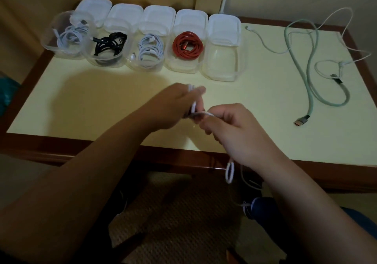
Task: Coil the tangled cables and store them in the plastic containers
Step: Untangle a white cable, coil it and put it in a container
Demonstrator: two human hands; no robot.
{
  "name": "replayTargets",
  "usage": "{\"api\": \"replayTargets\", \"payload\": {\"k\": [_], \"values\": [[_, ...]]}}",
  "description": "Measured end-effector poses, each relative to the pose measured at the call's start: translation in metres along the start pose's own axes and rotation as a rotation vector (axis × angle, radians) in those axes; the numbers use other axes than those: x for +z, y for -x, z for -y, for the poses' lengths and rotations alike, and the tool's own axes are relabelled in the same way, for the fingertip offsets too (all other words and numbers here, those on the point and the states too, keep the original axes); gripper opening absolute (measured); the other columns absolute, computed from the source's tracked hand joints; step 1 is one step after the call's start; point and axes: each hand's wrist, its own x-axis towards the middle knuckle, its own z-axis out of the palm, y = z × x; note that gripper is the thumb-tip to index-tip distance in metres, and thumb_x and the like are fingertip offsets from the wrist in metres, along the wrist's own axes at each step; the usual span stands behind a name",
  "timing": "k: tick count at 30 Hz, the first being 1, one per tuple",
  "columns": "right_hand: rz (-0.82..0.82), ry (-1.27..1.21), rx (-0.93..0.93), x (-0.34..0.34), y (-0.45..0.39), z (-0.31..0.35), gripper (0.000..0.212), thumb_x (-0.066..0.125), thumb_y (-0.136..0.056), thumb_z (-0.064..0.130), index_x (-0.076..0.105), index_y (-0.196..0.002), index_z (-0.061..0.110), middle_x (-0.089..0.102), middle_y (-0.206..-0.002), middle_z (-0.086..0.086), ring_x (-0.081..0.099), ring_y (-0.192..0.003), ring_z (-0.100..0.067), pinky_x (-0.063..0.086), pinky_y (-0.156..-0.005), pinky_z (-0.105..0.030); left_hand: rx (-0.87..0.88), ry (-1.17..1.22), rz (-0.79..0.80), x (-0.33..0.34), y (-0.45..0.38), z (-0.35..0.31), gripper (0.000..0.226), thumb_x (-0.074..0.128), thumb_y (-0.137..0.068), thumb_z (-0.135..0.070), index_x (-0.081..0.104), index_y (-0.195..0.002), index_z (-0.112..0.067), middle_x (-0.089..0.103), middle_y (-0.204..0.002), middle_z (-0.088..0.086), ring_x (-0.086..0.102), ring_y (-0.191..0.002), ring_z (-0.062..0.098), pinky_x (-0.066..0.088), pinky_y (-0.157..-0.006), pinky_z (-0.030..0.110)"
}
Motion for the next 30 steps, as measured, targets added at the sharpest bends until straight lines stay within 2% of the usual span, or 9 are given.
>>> {"api": "replayTargets", "payload": {"k": [3, 5, 8, 13, 18, 21, 23, 25, 30], "values": [[0.023, -0.315, -0.005, -0.001, -0.004, 0.001, 0.031, 0.055, -0.087, 0.018, 0.062, -0.072, -0.008, 0.050, -0.054, -0.018, 0.046, -0.053, -0.033, 0.043, -0.058, -0.032, -0.018, 0.131, 0.203, 0.005, 0.003, -0.001, 0.056, 0.041, -0.111, -0.024, 0.068, -0.062, -0.018, 0.063, -0.054, -0.005, 0.052, -0.050, 0.005, 0.040, -0.057, 0.017], [0.004, -0.538, 0.059, -0.009, -0.007, 0.001, 0.025, 0.053, -0.091, 0.010, 0.058, -0.067, 0.005, 0.045, -0.049, -0.009, 0.054, -0.051, -0.034, 0.049, -0.057, -0.035, -0.051, 0.303, 0.270, 0.005, 0.004, 0.003, 0.049, 0.046, -0.107, -0.030, 0.071, -0.067, -0.016, 0.065, -0.062, -0.001, 0.056, -0.055, 0.010, 0.043, -0.060, 0.021], [-0.024, -0.639, 0.176, -0.021, -0.011, -0.005, 0.025, 0.049, -0.101, 0.010, 0.054, -0.077, 0.011, 0.042, -0.055, -0.003, 0.050, -0.046, -0.022, 0.027, -0.041, -0.020, -0.116, 0.566, 0.382, 0.009, 0.004, 0.004, 0.045, 0.041, -0.107, -0.028, 0.065, -0.073, -0.011, 0.063, -0.064, 0.003, 0.059, -0.056, 0.016, 0.051, -0.059, 0.024], [0.093, -0.761, 0.383, -0.025, -0.022, -0.016, 0.050, 0.039, -0.103, 0.042, 0.054, -0.065, 0.014, 0.022, -0.052, 0.002, 0.014, -0.044, -0.013, 0.008, -0.044, -0.020, -0.192, 1.116, 0.560, 0.004, 0.000, 0.002, 0.050, 0.034, -0.104, -0.048, 0.033, -0.061, -0.022, 0.022, -0.051, -0.004, 0.020, -0.044, 0.012, 0.025, -0.035, 0.022], [0.167, -0.924, 0.566, -0.028, -0.021, -0.022, 0.061, 0.037, -0.086, 0.070, 0.043, -0.062, 0.015, 0.012, -0.064, 0.003, 0.003, -0.049, -0.012, 0.005, -0.044, -0.018, -0.162, 1.450, 0.081, -0.021, -0.010, 0.017, 0.047, 0.040, -0.104, -0.032, 0.037, -0.058, -0.024, 0.025, -0.051, -0.008, 0.028, -0.045, 0.008, 0.029, -0.041, 0.021], [0.116, -0.978, 0.619, -0.035, -0.022, -0.023, 0.049, 0.038, -0.090, 0.066, 0.038, -0.069, 0.021, 0.009, -0.065, 0.007, 0.003, -0.050, -0.011, 0.004, -0.042, -0.019, -0.188, 1.509, -0.267, -0.036, -0.013, 0.029, 0.050, 0.040, -0.107, -0.030, 0.038, -0.057, -0.023, 0.028, -0.050, -0.008, 0.030, -0.045, 0.007, 0.028, -0.042, 0.020], [0.085, -0.961, 0.583, -0.033, -0.023, -0.022, 0.040, 0.040, -0.096, 0.053, 0.039, -0.071, 0.023, 0.010, -0.061, 0.008, 0.002, -0.050, -0.011, 0.003, -0.042, -0.019, -0.211, 1.454, -0.342, -0.033, -0.014, 0.030, 0.050, 0.041, -0.107, -0.030, 0.038, -0.057, -0.024, 0.027, -0.051, -0.009, 0.029, -0.045, 0.008, 0.028, -0.042, 0.020], [-0.008, -0.925, 0.515, -0.026, -0.024, -0.022, 0.034, 0.042, -0.103, 0.040, 0.044, -0.074, 0.023, 0.014, -0.059, 0.008, 0.005, -0.048, -0.009, 0.005, -0.040, -0.018, -0.232, 1.353, -0.245, -0.022, -0.013, 0.026, 0.048, 0.040, -0.107, -0.030, 0.037, -0.059, -0.025, 0.025, -0.051, -0.009, 0.027, -0.044, 0.008, 0.027, -0.040, 0.021], [-0.179, -0.704, 0.420, -0.012, -0.028, -0.029, 0.032, 0.040, -0.107, 0.024, 0.050, -0.077, 0.021, 0.024, -0.059, 0.002, 0.016, -0.043, -0.012, 0.014, -0.038, -0.017, -0.181, 1.401, 0.392, -0.013, -0.002, 0.010, 0.045, 0.038, -0.105, -0.039, 0.034, -0.062, -0.025, 0.024, -0.053, -0.007, 0.023, -0.048, 0.010, 0.028, -0.040, 0.022]]}}
